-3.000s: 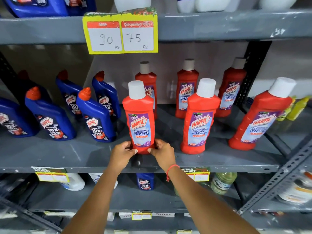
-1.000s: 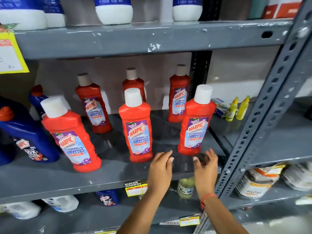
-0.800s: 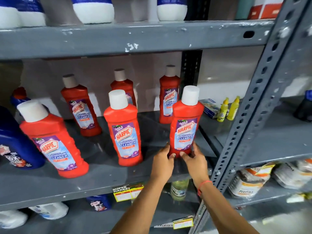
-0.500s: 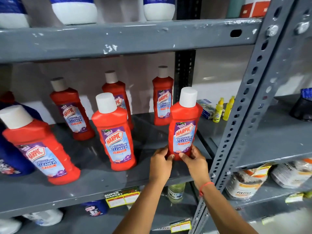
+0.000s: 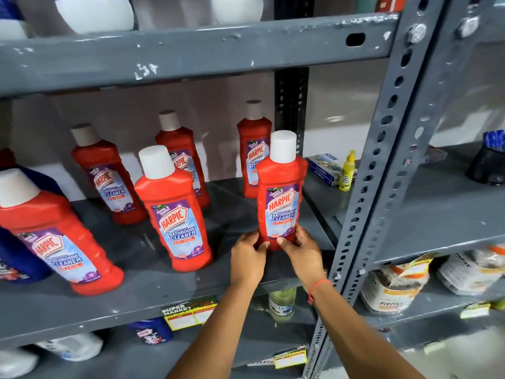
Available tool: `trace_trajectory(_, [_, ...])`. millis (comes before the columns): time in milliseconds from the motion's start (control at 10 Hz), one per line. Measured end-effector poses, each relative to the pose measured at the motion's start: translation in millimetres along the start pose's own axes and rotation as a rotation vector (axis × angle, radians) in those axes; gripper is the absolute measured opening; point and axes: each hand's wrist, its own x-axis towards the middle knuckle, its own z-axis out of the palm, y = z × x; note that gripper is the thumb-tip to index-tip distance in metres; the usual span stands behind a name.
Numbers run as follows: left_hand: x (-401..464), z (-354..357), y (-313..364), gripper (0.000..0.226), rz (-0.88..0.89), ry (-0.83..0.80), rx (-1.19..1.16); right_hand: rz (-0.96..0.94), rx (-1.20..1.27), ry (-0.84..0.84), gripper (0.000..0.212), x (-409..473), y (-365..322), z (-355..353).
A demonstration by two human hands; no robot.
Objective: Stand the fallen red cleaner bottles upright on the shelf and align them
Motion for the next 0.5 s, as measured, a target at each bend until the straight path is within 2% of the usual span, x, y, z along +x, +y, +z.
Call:
trace_trajectory(300, [0, -3, 0, 0.035, -0.012, -0.056, 0.029, 0.003, -0.076, -0.023, 0.049, 1, -1, -1])
trace_trajectory(400, [-2, -10, 3, 0.04, -0.046, -0.095, 0.024, 0.023, -0.147, 0.019, 0.063, -7, -4, -2])
trace_trajectory(500, [-20, -16, -2, 0.04, -0.059, -0.084, 0.014, 0.021, -0.23, 0.109, 0.065, -29, -3, -2])
